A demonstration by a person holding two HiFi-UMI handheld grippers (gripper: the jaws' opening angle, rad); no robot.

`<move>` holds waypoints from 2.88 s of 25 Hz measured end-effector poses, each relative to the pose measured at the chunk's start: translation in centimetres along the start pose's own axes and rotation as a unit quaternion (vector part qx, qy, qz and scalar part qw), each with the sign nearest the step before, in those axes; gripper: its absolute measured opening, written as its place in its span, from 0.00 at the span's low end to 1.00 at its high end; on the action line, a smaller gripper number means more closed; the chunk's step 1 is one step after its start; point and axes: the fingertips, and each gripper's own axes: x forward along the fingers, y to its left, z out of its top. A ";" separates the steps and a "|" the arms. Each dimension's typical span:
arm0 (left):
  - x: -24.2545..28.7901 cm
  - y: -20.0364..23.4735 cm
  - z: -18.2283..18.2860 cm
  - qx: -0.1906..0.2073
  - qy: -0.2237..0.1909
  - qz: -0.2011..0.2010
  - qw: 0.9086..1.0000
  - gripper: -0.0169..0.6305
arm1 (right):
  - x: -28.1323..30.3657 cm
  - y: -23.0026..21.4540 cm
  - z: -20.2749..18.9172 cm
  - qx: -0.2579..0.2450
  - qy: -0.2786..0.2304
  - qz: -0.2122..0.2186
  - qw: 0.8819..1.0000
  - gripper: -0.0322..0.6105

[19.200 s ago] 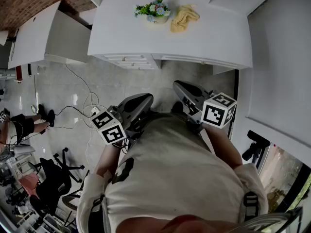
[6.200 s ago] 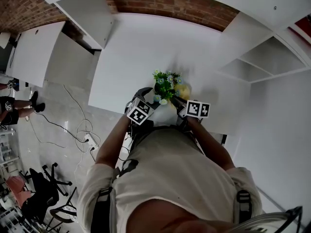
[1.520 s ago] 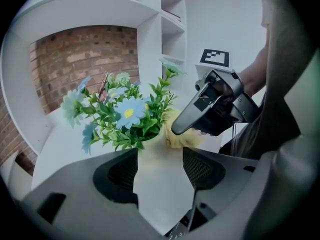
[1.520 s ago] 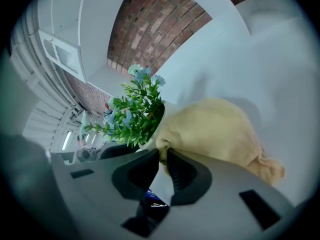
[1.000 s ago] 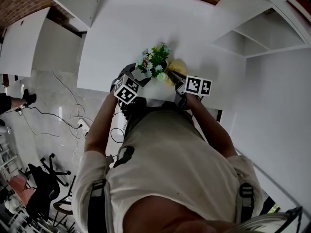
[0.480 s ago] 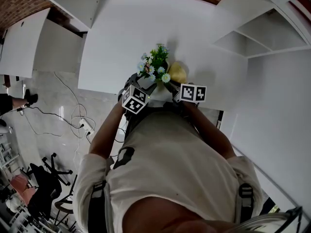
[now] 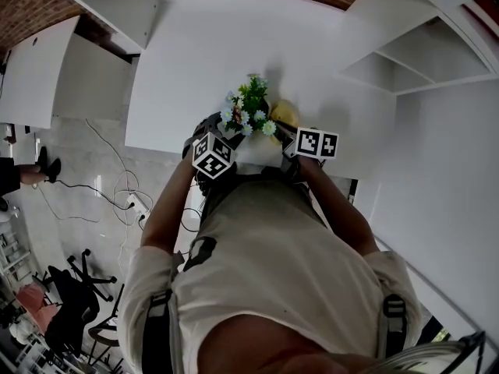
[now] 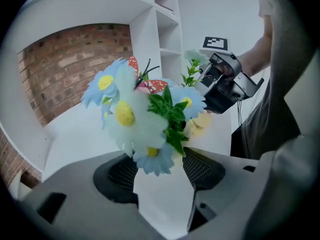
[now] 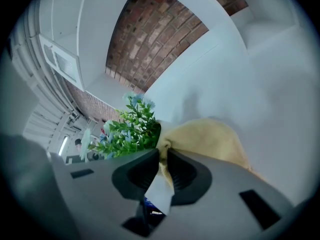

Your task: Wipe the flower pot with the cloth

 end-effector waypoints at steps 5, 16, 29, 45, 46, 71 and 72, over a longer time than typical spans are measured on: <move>0.3 -1.3 0.4 -0.029 -0.001 0.010 1.000 0.39 | 0.0 0.1 -0.1 -0.006 -0.003 -0.005 1.000 0.15; 0.3 -2.2 0.4 -0.093 0.016 0.047 0.994 0.39 | -0.1 0.4 -3.0 -0.012 0.032 -0.019 0.999 0.15; 0.3 -2.0 0.8 -0.089 0.034 0.010 0.995 0.33 | -0.5 0.1 0.1 -0.002 -0.013 -0.018 1.000 0.15; 0.7 -4.3 2.1 -0.180 0.029 -0.006 0.983 0.33 | -0.3 -0.4 -4.2 -0.004 0.076 -0.029 0.997 0.15; 0.8 -4.7 2.3 -0.176 0.026 -0.014 0.984 0.33 | -0.5 -0.6 -3.7 -0.001 0.064 -0.031 0.997 0.15; 1.4 -3.9 2.9 -0.152 -0.027 -0.035 0.987 0.35 | 0.5 -1.5 -1.3 -0.017 0.026 -0.029 0.999 0.15; 1.1 -3.3 2.4 -0.142 -0.024 -0.026 0.989 0.35 | 0.6 -1.6 -1.3 -0.016 0.026 -0.032 0.999 0.15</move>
